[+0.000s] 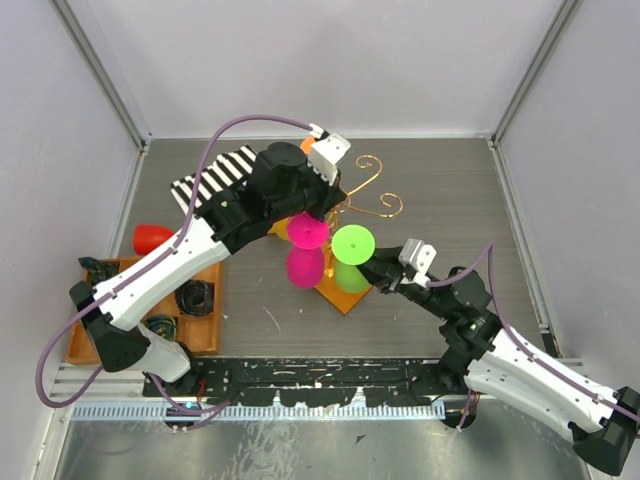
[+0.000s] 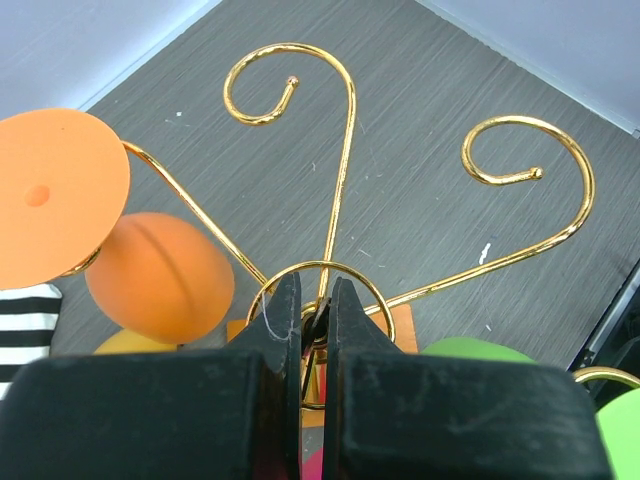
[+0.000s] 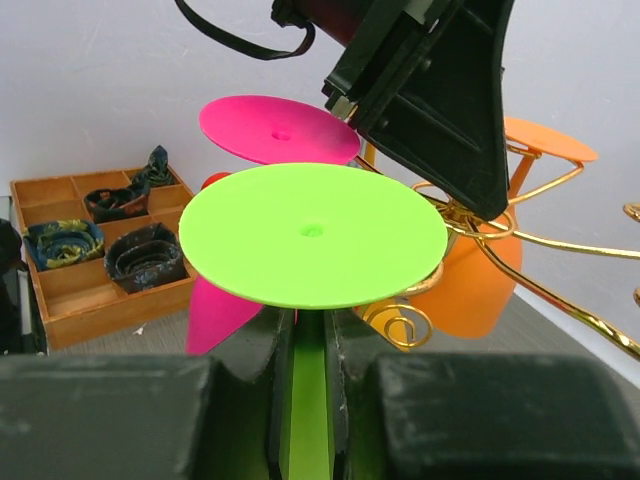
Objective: Place the wine glass upside down on the wine glass rack
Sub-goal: Turn the wine glass upside down at the wine rack.
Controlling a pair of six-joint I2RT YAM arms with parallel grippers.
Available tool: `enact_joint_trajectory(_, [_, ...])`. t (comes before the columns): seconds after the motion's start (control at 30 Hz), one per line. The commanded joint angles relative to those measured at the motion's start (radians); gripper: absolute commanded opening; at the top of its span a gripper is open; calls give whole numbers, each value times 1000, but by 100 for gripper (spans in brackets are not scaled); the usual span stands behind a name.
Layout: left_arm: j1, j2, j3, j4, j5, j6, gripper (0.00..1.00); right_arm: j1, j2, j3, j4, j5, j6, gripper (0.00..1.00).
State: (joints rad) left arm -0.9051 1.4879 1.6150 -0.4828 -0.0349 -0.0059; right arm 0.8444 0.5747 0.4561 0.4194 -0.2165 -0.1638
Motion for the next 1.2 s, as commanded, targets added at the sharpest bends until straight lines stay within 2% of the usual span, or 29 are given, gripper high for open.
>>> enact_joint_trajectory(0.0, [2, 48, -8, -21, -45, 0, 0, 21, -18, 3, -12, 58, 62, 1])
enact_joint_trajectory(0.23, [3, 46, -7, -22, -46, 0, 0, 21, 28, 33, -53, 145, 106, 1])
enact_joint_trajectory(0.7, [1, 44, -10, -24, -47, 3, 0, 21, -22, 13, -12, 286, 178, 1])
enact_joint_trajectory(0.93, [1, 44, -9, -24, -47, 4, 0, 21, 54, 72, -78, 352, 201, 1])
enact_joint_trajectory(1.17, [-4, 44, -9, -26, -53, 8, 0, 21, 145, 135, -117, 318, 193, 1])
